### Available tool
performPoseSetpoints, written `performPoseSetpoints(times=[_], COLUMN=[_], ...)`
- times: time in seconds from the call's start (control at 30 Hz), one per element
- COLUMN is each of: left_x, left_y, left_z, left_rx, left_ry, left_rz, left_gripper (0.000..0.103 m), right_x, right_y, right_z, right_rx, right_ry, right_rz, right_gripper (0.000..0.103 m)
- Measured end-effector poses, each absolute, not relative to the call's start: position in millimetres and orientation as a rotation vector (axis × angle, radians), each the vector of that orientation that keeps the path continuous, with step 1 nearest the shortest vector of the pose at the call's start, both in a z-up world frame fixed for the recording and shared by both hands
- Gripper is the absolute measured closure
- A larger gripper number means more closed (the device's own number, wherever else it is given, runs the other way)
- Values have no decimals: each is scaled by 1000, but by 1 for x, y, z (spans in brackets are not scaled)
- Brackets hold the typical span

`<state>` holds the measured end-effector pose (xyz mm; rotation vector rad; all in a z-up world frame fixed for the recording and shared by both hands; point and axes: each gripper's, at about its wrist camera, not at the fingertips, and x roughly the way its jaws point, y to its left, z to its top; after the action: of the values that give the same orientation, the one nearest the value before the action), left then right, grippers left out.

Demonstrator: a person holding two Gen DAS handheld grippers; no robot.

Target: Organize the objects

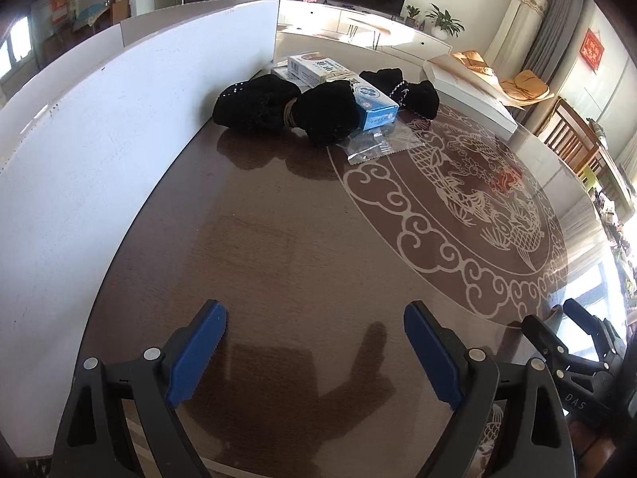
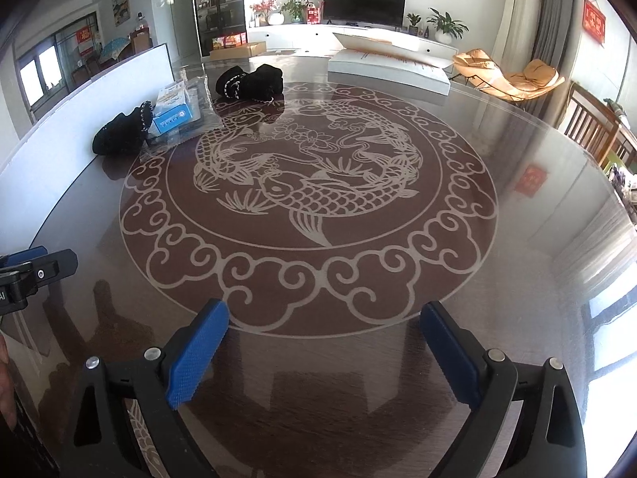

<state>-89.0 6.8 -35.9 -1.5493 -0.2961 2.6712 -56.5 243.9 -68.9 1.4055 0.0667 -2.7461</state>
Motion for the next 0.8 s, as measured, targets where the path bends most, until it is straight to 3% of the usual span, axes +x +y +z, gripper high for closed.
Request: performPoseSetpoints(times=[0.3, 0.4, 0.5, 0.57, 0.6, 0.63, 0.8], left_x=[-184, -205, -215, -208, -205, -199, -146], left_y=[-23, -29, -35, -30, -26, -22, -12], left_z=[-5, -13, -33, -30, -33, -35, -32], left_rx=[-1495, -1555, -1618, -1488, -1486, -1476, -1394], left_ry=[-838, -914, -895, -725, -626, -534, -230], left_rz=[2824, 2901, 2901, 2977, 2961, 2937, 2894], left_gripper=[11, 11, 14, 34, 56, 61, 65], right_x=[-57, -57, -57, -56, -56, -56, -56], right_y=[241, 241, 241, 241, 241, 241, 241], right_z=[-70, -70, -70, -70, -70, -70, -70], right_rx=[1409, 1409, 1408, 1408, 1408, 1408, 1408], right_ry=[77, 77, 75, 73, 73, 73, 73], right_rz=[-2734, -2734, -2732, -2730, -2730, -2731, -2731], right_gripper=[0, 0, 0, 0, 0, 0, 0])
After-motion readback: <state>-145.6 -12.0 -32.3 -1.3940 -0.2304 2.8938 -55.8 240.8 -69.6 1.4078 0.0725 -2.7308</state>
